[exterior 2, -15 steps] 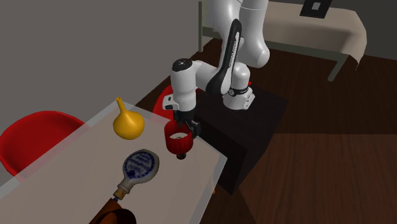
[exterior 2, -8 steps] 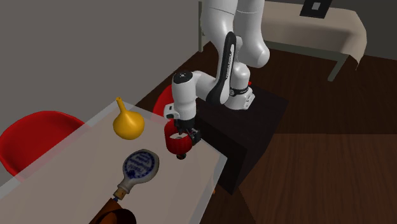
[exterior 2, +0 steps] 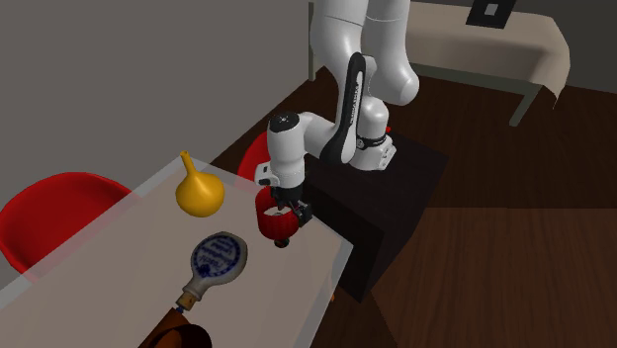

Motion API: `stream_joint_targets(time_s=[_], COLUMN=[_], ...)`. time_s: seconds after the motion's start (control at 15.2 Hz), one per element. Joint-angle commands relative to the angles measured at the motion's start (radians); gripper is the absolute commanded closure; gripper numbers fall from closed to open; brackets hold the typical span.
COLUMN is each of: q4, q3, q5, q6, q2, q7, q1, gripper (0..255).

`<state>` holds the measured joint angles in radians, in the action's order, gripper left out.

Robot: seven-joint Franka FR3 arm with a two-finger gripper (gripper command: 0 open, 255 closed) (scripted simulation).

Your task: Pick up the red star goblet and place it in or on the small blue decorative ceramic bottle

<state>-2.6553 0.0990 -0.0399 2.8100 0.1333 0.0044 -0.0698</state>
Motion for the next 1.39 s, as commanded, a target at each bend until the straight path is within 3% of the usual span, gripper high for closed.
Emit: stream_joint_targets(time_s=[0.0, 0.59, 1.32], q4=[0.000, 0.000, 0.000], q3=[0.000, 0.000, 0.005], q5=[0.000, 0.000, -0.023], q6=[0.000, 0.000, -0.174], q2=[0.000, 0.000, -0.174], q7=[0.000, 0.000, -0.013], q1=[0.000, 0.000, -0.002], gripper=[255, 255, 255])
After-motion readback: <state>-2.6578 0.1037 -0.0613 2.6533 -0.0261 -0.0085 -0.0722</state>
